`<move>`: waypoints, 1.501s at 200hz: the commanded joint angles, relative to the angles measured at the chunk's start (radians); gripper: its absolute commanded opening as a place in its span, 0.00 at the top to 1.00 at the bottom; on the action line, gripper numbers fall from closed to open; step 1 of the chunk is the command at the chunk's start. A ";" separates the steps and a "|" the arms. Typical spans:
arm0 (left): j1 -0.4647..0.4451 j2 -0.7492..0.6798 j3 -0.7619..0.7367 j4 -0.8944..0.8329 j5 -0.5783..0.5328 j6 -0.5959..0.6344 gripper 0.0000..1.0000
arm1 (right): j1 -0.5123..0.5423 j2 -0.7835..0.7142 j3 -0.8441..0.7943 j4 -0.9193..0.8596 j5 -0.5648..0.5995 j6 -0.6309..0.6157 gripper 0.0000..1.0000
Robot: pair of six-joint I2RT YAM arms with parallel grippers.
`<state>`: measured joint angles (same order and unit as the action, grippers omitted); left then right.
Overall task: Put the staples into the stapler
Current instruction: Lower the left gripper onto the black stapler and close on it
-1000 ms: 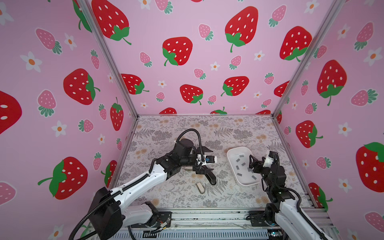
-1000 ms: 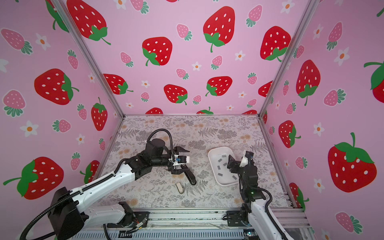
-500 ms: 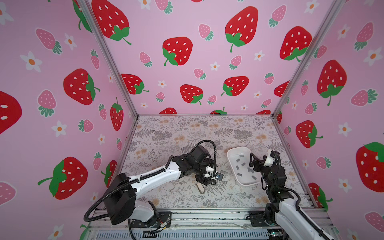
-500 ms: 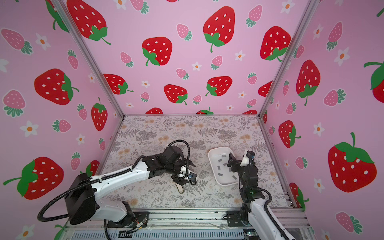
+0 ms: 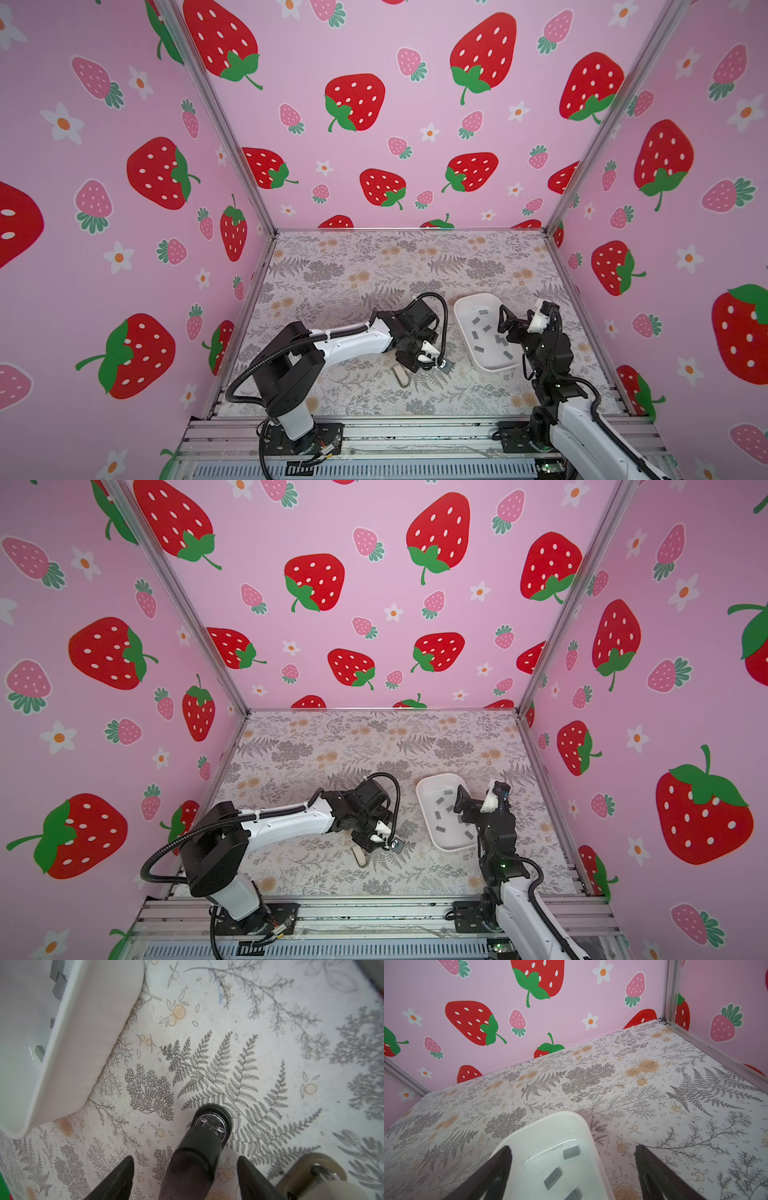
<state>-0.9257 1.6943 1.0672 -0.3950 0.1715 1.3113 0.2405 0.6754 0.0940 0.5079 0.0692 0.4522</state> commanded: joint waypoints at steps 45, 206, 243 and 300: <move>0.000 0.056 0.116 -0.134 -0.029 0.073 0.34 | 0.002 -0.015 -0.008 0.025 -0.003 0.011 0.04; -0.001 0.149 0.237 -0.273 -0.015 0.097 0.59 | 0.002 -0.022 -0.011 0.024 -0.017 0.006 0.03; -0.001 0.153 0.242 -0.280 -0.007 0.115 0.81 | 0.002 -0.013 -0.009 0.023 0.001 0.015 0.00; 0.015 0.041 0.195 -0.174 -0.028 0.084 1.00 | 0.003 -0.031 -0.003 -0.034 0.143 0.091 0.01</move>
<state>-0.9222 1.8339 1.2736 -0.6346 0.1402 1.3983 0.2401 0.6708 0.0940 0.5056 0.1421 0.4984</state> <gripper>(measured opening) 0.311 0.994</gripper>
